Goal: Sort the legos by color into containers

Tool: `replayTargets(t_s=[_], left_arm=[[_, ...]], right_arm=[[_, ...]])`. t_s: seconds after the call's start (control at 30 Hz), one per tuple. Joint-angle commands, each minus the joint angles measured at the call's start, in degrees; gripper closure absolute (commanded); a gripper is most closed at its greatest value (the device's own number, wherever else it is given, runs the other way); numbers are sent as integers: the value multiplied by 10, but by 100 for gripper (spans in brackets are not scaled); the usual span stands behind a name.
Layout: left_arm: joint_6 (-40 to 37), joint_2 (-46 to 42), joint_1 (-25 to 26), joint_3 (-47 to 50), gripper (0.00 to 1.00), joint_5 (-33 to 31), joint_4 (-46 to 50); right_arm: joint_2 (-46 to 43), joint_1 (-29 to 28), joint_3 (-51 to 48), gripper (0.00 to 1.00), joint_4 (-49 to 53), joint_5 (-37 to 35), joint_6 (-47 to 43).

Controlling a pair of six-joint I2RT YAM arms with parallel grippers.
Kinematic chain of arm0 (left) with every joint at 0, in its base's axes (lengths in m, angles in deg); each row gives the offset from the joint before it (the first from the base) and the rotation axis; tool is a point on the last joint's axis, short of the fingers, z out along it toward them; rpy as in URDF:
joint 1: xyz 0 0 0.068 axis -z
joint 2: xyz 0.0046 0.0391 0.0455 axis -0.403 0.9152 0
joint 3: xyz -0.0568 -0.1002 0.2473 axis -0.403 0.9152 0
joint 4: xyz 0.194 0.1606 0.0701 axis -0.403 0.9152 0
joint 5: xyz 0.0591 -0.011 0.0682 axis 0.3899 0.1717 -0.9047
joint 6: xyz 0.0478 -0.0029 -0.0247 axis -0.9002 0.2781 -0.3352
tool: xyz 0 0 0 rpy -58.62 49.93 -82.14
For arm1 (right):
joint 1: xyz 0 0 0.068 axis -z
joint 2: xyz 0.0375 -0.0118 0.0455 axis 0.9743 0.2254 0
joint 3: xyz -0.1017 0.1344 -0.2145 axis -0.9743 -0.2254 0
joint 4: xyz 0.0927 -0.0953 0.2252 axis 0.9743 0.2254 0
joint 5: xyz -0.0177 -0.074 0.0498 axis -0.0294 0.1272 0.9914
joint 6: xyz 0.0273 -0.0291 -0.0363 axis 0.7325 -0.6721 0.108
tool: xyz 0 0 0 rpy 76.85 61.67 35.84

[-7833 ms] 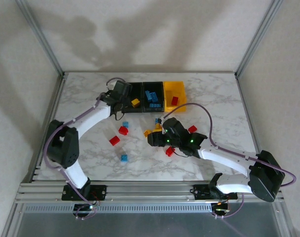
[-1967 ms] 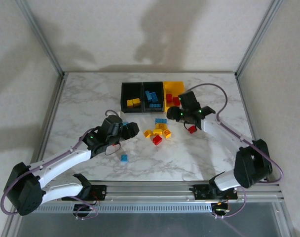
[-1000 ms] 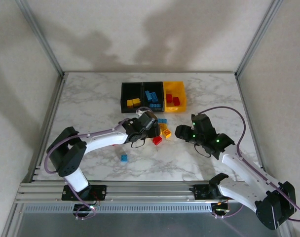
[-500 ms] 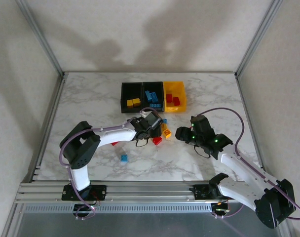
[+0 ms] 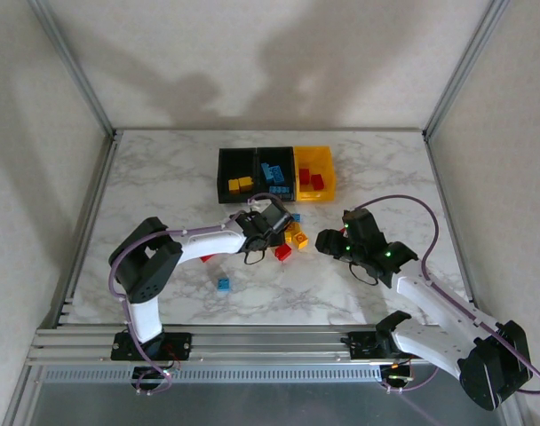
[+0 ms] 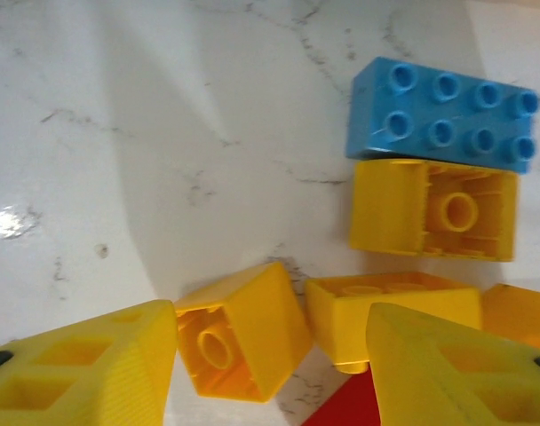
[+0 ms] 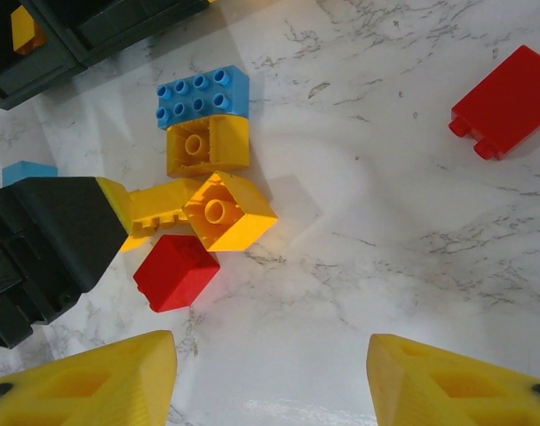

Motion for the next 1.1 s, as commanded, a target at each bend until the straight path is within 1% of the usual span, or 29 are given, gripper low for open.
replayTargets(t_s=[0.0, 0.23, 0.33, 0.47, 0.87, 0.97, 1.07], left_arm=[[20, -6, -7, 24, 42, -34, 3], [17, 18, -13, 15, 44, -24, 0], [15, 24, -15, 15, 45, -31, 5], [10, 5, -21, 27, 47, -37, 10], [-2, -28, -29, 53, 47, -52, 35], [-8, -21, -31, 51, 45, -31, 26], [-5, -6, -29, 44, 40, -11, 19]], right_arm=[[3, 4, -10, 41, -11, 6, 3], [8, 4, -10, 42, -13, 5, 3], [9, 4, -9, 41, -13, 4, 3], [12, 4, -11, 41, -14, 4, 4], [23, 4, -8, 42, -23, 7, 5], [21, 4, -8, 42, -23, 6, 4], [21, 4, -8, 42, -21, 5, 6]])
